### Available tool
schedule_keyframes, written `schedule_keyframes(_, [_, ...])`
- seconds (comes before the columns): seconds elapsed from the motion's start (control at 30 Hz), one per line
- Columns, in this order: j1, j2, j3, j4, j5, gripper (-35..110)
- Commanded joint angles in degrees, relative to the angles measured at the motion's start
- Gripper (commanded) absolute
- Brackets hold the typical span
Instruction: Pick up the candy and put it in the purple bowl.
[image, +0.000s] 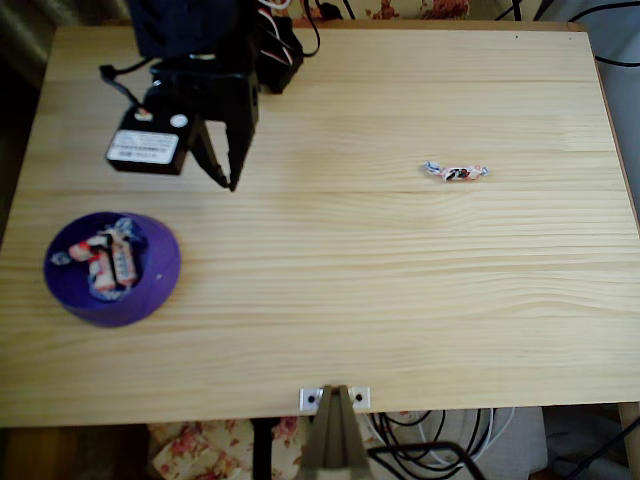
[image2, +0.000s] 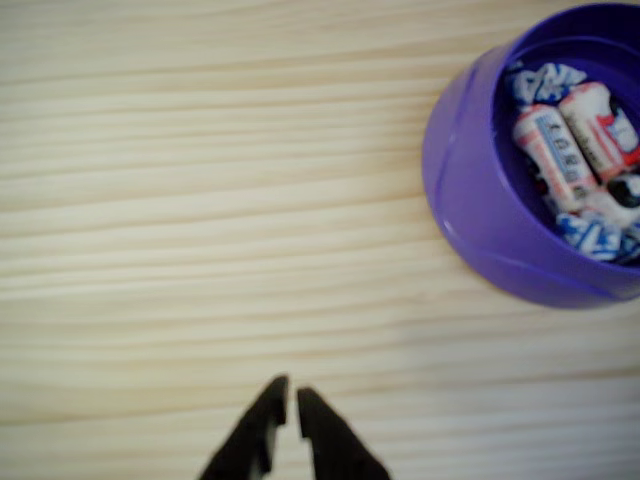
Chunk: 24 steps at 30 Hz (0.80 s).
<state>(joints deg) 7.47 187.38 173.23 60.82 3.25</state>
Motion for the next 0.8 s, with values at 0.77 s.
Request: schedule_keyframes(0.77, [2.2, 1.58, -0.88, 0.44, 1.93, -1])
